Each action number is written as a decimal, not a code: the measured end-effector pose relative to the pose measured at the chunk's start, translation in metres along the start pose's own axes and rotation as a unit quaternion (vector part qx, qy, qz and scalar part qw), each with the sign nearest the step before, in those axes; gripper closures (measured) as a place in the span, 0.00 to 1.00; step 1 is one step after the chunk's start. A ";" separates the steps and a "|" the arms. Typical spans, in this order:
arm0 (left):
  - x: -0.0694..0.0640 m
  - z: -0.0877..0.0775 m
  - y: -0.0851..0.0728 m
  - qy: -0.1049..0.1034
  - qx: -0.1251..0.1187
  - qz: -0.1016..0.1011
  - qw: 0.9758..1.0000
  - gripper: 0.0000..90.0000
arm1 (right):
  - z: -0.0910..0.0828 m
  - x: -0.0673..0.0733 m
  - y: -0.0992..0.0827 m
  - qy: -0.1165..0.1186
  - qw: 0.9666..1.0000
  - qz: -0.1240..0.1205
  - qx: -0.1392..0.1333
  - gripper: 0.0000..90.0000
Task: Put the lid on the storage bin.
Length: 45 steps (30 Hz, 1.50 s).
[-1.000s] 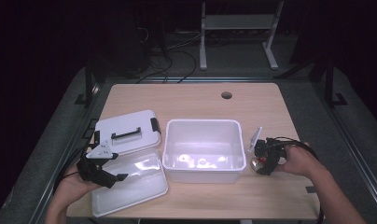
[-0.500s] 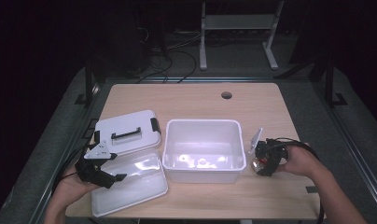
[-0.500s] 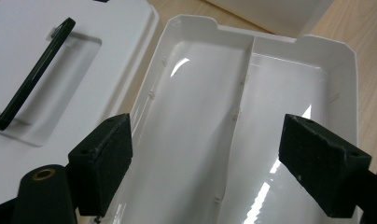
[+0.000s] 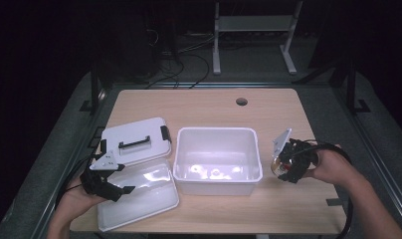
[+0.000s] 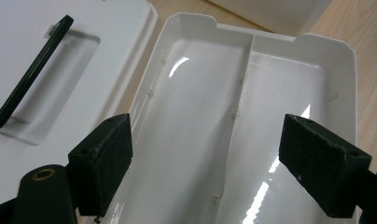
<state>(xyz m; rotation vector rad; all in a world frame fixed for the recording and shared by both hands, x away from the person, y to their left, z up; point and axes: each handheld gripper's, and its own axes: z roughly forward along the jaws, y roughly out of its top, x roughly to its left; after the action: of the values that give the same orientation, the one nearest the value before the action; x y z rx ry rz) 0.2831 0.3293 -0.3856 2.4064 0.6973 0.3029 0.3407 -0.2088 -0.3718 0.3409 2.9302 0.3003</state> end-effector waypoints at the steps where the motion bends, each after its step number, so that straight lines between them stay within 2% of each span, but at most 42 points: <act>1: 0.000 0.000 0.000 0.000 0.000 0.001 1.000 0.19 | -0.003 0.000 0.001 0.000 1.000 -0.002 -0.003 0.23; 11: 0.000 -0.001 -0.001 0.001 0.002 0.000 1.000 0.19 | -0.026 -0.001 0.012 -0.014 1.000 -0.018 -0.004 0.23; 17: -0.001 -0.002 -0.001 0.002 -0.001 -0.001 1.000 0.19 | -0.052 0.001 0.027 -0.021 0.999 -0.033 -0.020 0.23; 24: 0.000 -0.004 -0.002 0.002 -0.003 -0.002 1.000 0.19 | -0.069 0.006 0.046 -0.026 0.998 -0.058 -0.019 0.23; 35: 0.002 -0.004 -0.004 0.000 -0.004 -0.006 1.000 0.19 | -0.080 0.012 0.083 -0.025 0.995 -0.097 -0.022 0.23; 45: 0.003 -0.005 -0.007 -0.001 -0.004 -0.008 1.000 0.19 | -0.078 0.016 0.120 -0.020 0.991 -0.132 -0.020 0.23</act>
<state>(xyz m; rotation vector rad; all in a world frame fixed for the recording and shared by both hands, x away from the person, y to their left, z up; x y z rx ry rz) 0.2811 0.3379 -0.3856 2.3924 0.7122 0.2973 0.3348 -0.1042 -0.2729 -0.0480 2.8784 0.3097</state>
